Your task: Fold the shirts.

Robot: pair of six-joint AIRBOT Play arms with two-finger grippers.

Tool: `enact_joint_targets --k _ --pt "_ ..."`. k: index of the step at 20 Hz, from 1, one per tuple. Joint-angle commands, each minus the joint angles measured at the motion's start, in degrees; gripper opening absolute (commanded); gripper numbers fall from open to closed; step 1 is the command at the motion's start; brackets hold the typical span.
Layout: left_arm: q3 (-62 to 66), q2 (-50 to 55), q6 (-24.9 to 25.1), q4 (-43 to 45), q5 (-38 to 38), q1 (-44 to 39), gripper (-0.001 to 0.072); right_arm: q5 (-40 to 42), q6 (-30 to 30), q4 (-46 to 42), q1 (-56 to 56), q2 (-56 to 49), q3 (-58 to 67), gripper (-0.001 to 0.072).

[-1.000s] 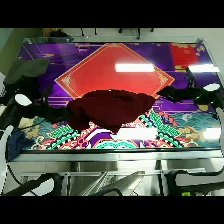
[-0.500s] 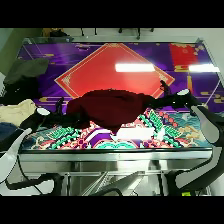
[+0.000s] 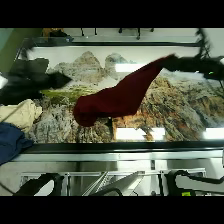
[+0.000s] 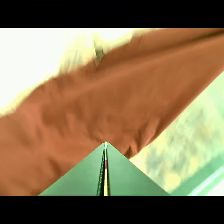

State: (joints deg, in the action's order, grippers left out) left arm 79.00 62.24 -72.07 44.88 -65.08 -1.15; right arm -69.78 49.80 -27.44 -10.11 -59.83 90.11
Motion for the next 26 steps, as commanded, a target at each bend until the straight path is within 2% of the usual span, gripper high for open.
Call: enact_joint_targets --k 1,4,7,8,9,10,12,13,16,19,24,25,26 --pt "13.4 -8.2 -7.0 6.3 -4.6 -0.1 0.0014 -2.2 2.7 -4.1 -1.2 9.2 5.1 0.0031" --pt "7.7 -9.8 -7.5 7.7 -9.7 -0.1 0.0015 -5.8 5.1 -5.4 -1.2 9.1 2.4 0.0031" --pt "-6.6 -8.8 -7.6 7.4 -7.3 -0.1 0.002 -7.1 5.6 -5.4 -1.2 8.2 -3.6 0.0031" --pt "-11.5 -7.7 -7.4 6.8 -5.6 -0.1 0.0074 -7.1 5.6 -5.4 -1.2 7.9 -5.6 0.0031" --pt "-16.6 -6.1 -7.3 5.5 -3.1 -0.1 0.0547 -7.1 5.6 -5.4 -1.2 7.5 -7.3 0.0031" --pt "-21.0 -4.2 -7.3 3.5 -0.2 -0.1 0.0668 -7.0 5.5 -5.4 -1.2 7.2 -8.7 0.0031" --pt "-27.6 1.4 -3.7 -2.0 5.8 -0.5 0.0667 -7.0 5.5 -5.4 -1.2 5.9 -10.1 0.0031" --pt "-29.6 5.0 -0.2 -5.4 8.7 -1.2 0.0666 -7.0 5.5 -5.4 -1.2 5.1 -10.2 0.0031" --pt "-30.0 16.1 5.5 -10.6 16.3 -5.3 0.0666 -7.0 5.5 -5.4 -1.2 2.8 -10.2 0.0031" --pt "-22.9 27.7 6.2 -10.4 17.1 -11.2 0.0666 -7.0 5.5 -5.4 -1.2 0.8 -10.2 0.0031" --pt "-10.8 39.6 6.1 -10.5 18.4 -17.6 0.0664 -7.0 5.5 -5.4 -1.2 0.2 -10.2 0.0032" --pt "-8.6 41.6 6.0 -10.6 17.2 -18.3 0.0574 -7.0 5.5 -5.4 -1.2 0.2 -10.2 0.0032" --pt "-6.2 43.7 6.0 -10.5 15.5 -18.9 0.0415 -7.0 5.5 -5.4 -1.2 0.2 -10.2 0.0032"
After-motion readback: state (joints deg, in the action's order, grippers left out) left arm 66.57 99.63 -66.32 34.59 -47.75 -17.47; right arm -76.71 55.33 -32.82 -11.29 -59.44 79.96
